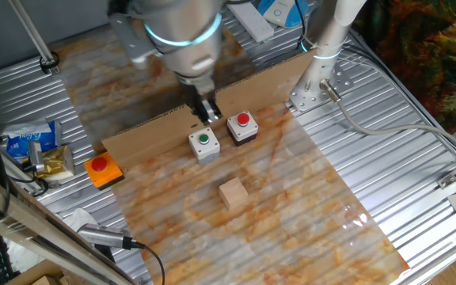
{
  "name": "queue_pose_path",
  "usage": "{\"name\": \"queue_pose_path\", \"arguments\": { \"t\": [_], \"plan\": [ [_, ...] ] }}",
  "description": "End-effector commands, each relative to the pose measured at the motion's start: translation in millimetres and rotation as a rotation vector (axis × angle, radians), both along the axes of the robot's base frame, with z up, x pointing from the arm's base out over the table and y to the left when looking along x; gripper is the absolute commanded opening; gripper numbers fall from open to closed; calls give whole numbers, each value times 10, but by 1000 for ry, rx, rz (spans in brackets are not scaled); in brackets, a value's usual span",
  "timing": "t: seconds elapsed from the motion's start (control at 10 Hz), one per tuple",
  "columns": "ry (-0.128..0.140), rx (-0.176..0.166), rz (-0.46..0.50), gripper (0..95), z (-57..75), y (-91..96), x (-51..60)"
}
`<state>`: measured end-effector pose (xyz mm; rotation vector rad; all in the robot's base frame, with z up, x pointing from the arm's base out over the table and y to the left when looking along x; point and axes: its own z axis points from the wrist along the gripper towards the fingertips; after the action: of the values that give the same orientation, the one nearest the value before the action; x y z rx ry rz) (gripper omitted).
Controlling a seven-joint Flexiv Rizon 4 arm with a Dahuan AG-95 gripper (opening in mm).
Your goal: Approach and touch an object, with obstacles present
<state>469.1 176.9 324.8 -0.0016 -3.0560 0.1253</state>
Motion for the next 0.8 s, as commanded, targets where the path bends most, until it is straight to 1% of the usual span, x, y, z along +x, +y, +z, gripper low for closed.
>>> {"name": "queue_pose_path", "arguments": {
  "t": [0.1, 0.4, 0.7, 0.8],
  "plan": [
    [-19, -1, -13, 0, -74, 84, -90],
    [-35, 0, -33, 0, -173, 179, -223],
    [-49, 4, -35, 0, -293, 180, -296],
    [-55, 4, -36, 0, -365, 178, -320]
  ]
}}
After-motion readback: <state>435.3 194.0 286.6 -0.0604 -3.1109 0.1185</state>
